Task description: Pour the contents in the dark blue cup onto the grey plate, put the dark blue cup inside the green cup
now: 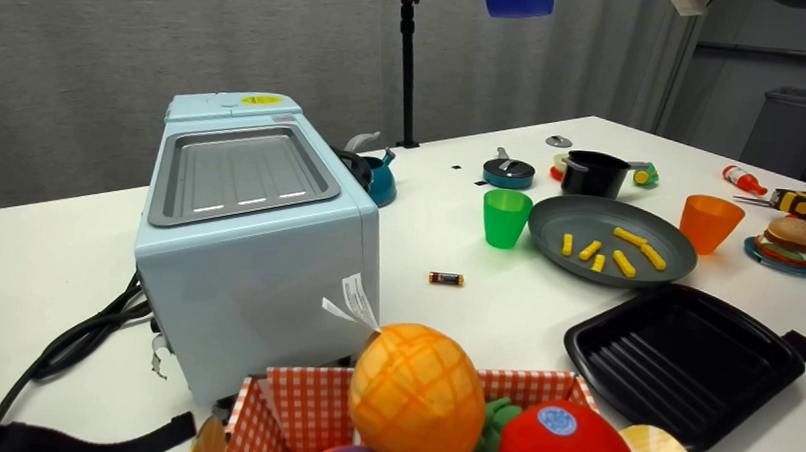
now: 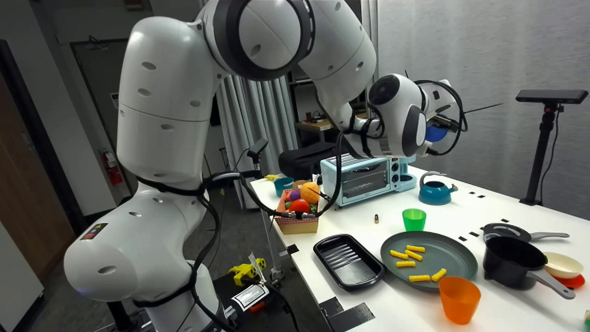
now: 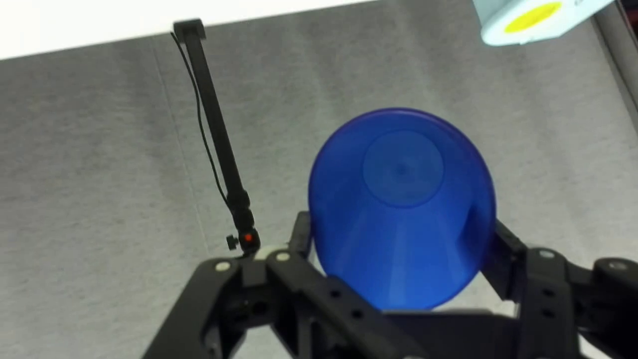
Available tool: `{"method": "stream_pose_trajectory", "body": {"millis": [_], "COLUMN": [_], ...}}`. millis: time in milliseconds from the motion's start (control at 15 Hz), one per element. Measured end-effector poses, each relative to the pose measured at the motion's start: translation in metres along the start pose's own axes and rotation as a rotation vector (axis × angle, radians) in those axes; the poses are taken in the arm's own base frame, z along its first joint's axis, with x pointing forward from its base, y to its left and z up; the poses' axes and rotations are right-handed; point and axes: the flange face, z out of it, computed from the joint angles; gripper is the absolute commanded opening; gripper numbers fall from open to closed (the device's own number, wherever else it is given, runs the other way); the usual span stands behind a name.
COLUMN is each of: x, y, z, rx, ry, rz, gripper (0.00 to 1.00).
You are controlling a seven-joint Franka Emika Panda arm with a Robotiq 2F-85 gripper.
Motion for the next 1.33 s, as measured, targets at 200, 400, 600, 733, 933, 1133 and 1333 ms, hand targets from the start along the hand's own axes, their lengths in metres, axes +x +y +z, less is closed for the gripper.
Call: {"method": "stream_pose_trajectory", "body": {"millis": [200,400,600,733,933,1133,1333], "x": [0.001,0.007,0.012,0.014,0.017,0.018,0.003], "y": [-0.009,-0.02,-0.023,-0.022,-0.014,-0.015,-0.021], "z": [0.014,0.023,0.026,0.025,0.019,0.026,0.043], "rx": [-0.076,-0.133,-0.197,-0.242,-0.26,-0.316,-0.361], "ry": [-0.161,-0.303,-0.447,-0.552,-0.697,-0.779,-0.847], "rz": [0.01,0.017,0.031,0.032,0.059,0.049,0.023], "gripper": [0.53,0.53,0.53,0.53,0.53,0.53,0.53]}}
